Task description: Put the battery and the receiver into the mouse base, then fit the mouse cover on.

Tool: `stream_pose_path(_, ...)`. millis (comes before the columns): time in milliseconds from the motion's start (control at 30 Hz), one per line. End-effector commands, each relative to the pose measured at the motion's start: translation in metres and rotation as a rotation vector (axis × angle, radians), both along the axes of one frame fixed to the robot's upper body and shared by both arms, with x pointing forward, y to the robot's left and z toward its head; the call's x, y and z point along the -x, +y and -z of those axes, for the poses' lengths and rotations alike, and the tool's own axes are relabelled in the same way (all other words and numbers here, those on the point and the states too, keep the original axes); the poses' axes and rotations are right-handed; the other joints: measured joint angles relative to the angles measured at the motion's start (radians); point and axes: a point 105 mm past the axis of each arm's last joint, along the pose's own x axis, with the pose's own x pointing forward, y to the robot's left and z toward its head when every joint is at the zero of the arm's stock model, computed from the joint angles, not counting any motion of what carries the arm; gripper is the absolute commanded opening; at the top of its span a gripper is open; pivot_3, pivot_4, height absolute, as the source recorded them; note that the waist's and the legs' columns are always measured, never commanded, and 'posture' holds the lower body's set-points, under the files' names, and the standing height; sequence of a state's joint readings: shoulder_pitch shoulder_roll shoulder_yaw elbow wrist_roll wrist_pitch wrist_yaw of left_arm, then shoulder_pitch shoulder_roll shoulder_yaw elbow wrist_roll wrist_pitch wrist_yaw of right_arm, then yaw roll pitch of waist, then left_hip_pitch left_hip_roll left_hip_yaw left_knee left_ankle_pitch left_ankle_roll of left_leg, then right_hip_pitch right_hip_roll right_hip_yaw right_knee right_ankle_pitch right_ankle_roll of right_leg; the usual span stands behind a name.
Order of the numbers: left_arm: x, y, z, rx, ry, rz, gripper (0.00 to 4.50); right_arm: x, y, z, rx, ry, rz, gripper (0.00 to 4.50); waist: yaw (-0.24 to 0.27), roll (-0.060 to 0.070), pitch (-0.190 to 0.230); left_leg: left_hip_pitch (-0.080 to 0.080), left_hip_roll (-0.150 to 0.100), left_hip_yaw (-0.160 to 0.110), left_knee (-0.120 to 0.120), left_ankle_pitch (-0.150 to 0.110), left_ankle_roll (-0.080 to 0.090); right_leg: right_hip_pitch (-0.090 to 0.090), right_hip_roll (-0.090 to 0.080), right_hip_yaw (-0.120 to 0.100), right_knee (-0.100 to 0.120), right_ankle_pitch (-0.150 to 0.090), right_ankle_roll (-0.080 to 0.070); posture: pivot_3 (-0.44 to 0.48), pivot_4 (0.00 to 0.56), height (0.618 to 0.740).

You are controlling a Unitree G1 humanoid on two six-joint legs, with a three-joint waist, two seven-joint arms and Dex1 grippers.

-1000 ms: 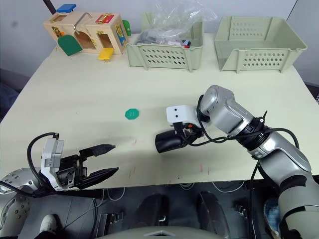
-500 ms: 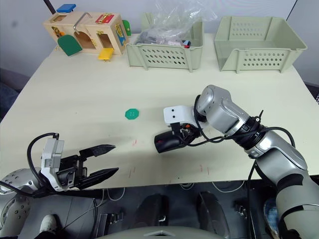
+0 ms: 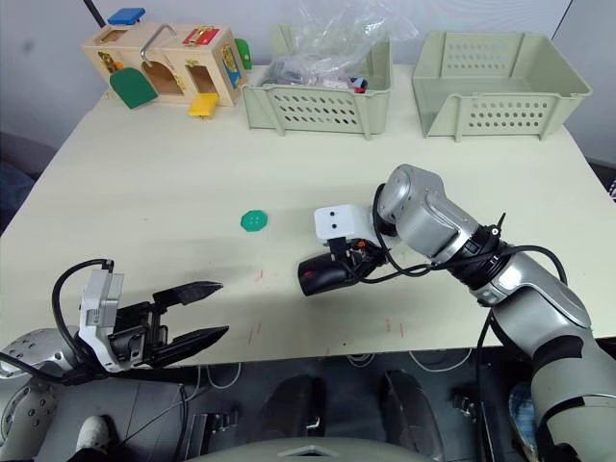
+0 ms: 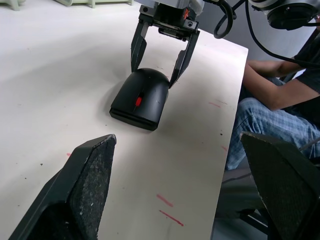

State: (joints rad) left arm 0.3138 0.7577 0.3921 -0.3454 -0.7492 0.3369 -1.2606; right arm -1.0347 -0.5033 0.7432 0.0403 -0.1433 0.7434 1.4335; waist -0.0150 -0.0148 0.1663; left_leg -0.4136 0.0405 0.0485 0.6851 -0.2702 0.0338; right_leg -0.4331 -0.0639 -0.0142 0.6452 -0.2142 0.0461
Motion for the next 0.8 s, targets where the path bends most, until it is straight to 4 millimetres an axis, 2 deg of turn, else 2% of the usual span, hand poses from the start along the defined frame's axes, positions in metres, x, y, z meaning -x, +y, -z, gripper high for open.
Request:
stream_pose_path(33, 0.0017, -0.0037, -0.0101, -0.004, -0.056, 0.020, 4.27, 0.0000, 0.0040, -0.0045, 0.007, -0.019, -0.016, 2.89, 0.000, 0.000, 0.000, 0.000, 0.000, 0.000, 0.000, 0.000, 0.000, 0.000, 0.000, 0.000, 0.000, 0.000, 0.000, 0.000, 0.150, 0.740)
stream_pose_path(800, 0.0032, -0.0023, -0.0083, 0.000, -0.054, 0.011, 4.27, 0.0023, 0.0059, -0.0038, 0.011, -0.003, -0.018, 2.89, -0.001, 0.000, 0.000, 0.000, 0.000, 0.000, 0.000, 0.000, 0.000, 0.000, 0.000, 0.000, 0.000, 0.000, 0.000, 0.000, 0.150, 0.740)
